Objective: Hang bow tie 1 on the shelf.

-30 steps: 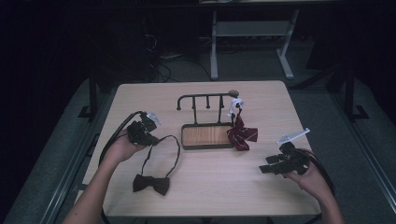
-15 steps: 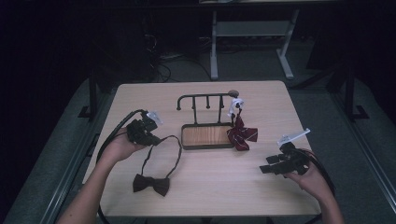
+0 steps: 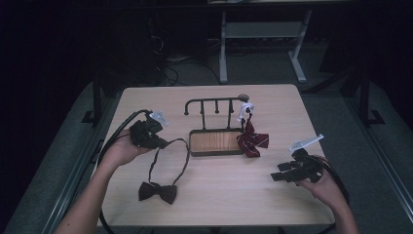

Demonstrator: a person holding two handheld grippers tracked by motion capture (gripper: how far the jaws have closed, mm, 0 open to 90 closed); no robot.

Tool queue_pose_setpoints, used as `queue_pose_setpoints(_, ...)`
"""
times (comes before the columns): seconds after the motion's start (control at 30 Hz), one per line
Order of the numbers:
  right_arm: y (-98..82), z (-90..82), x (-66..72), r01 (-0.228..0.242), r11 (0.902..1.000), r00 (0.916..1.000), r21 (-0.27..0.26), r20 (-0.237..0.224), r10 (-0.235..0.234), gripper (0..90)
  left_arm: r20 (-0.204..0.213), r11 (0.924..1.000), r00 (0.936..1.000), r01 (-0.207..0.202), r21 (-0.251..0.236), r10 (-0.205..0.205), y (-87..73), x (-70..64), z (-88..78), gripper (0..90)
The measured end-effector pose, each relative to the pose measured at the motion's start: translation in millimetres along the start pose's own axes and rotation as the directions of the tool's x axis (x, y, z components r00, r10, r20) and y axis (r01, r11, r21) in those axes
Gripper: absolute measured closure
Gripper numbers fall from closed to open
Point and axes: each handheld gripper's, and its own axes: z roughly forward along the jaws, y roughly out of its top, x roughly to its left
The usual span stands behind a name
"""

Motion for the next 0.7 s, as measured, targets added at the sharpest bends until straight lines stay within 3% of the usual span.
queue_pose_setpoints(0.7, -0.6, -3.4, -0.1, -0.002, 1.0000, 1.0000, -0.008, 0.003, 0.002, 40.4, -0.003, 0.9994, 0.9994, -0.034, 0.000, 0.034, 11.4, -4.5, -21.1, 89.7)
